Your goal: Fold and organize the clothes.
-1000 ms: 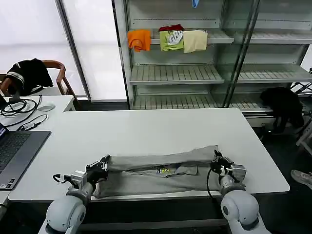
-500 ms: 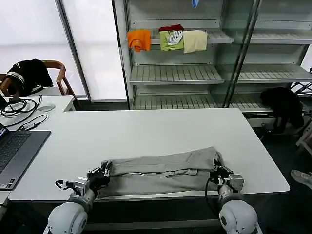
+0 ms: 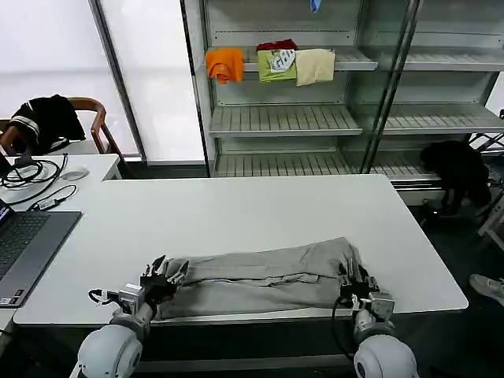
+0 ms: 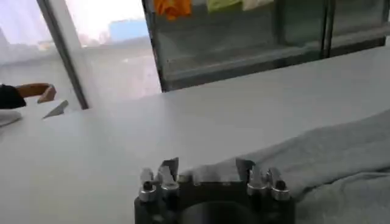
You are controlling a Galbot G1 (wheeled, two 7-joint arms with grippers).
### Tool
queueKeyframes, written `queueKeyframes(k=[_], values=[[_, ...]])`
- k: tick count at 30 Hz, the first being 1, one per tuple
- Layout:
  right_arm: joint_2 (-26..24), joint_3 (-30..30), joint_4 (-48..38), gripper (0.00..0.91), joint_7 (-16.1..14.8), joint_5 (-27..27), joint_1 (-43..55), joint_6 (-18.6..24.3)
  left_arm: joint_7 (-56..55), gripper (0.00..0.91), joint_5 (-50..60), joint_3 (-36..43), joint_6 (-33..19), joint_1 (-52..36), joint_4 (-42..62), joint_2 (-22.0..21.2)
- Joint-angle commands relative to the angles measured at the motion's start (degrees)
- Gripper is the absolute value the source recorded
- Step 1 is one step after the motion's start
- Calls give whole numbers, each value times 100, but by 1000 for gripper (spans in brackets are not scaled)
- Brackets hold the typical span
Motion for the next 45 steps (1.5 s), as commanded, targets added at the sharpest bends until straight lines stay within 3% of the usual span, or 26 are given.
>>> queueKeyframes(k=[1, 8, 21, 24, 27, 29, 31, 32, 37, 45], values=[[2, 30, 469, 907, 17, -25, -136, 12, -38, 907, 8, -112, 27, 57, -158, -74], [-228, 184, 995, 907, 22, 89, 99, -51, -207, 907, -396, -355, 137, 193, -284, -437], [-530, 386, 953, 907, 42, 325, 278, -72, -262, 907, -503, -299, 206, 294, -113, -852], [-581, 415, 940, 907, 47, 357, 299, -80, -267, 766, -514, -304, 206, 288, -66, -869], [-615, 407, 910, 907, 45, 358, 294, -72, -262, 715, -524, -303, 205, 291, -8, -880], [-621, 399, 895, 907, 39, 355, 294, -65, -250, 564, -533, -303, 203, 303, 6, -889], [-614, 403, 876, 907, 41, 357, 307, -63, -243, 484, -543, -301, 203, 327, 1, -908], [-615, 404, 865, 907, 38, 361, 318, -66, -238, 373, -543, -300, 204, 335, -2, -914], [-632, 415, 853, 907, 33, 408, 357, -72, -175, 50, -536, -280, 198, 405, 9, -968], [-672, 502, 801, 907, 37, 530, 390, -73, -74, 10, -532, -290, 59, 472, 40, -1025]])
